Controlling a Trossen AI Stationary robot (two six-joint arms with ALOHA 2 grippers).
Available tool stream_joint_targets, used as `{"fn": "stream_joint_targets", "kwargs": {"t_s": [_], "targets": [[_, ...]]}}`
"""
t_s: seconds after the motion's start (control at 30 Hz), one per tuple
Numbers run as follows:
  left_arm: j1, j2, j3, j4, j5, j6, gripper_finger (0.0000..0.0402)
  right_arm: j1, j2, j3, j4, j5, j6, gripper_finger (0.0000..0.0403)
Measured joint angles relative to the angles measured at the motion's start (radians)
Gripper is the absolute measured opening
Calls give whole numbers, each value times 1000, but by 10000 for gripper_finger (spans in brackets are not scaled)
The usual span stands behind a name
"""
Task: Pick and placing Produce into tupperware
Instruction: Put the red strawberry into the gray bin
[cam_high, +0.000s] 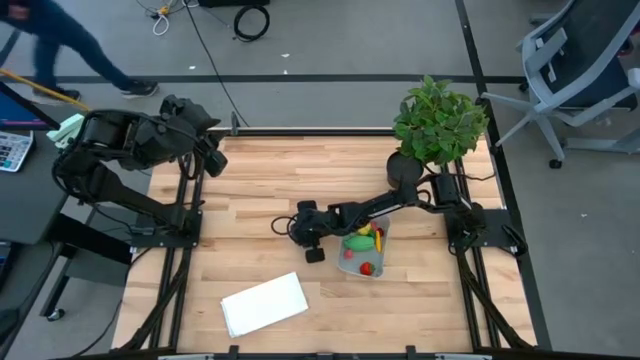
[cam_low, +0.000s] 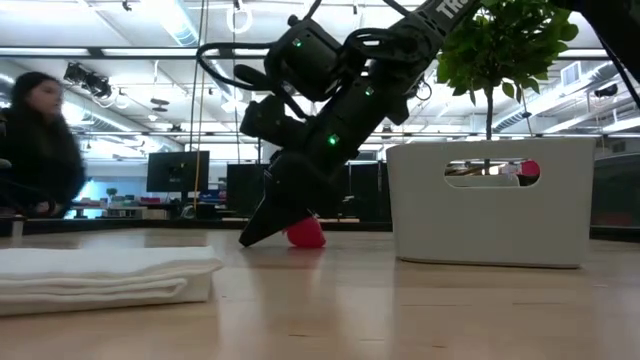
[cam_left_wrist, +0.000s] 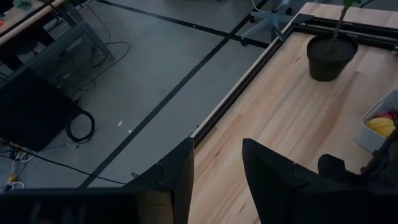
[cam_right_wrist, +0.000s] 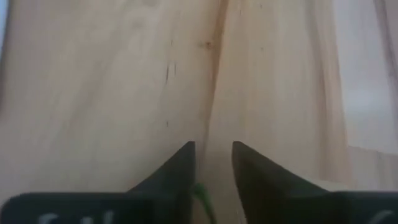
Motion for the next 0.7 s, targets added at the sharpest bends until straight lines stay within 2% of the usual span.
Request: {"fn": "stream_joint_targets", "kwargs": {"t_s": [0.27,0.47,0.7], "targets": [[0,0,0,0,0,0,134,-10,0,0,-4,6,45,12],[0,0,0,0,0,0,137,-9,-10,0,8,60,61,7],[0,0,0,0,0,-1,140,-4,-101,0,14,115,47,3]]}}
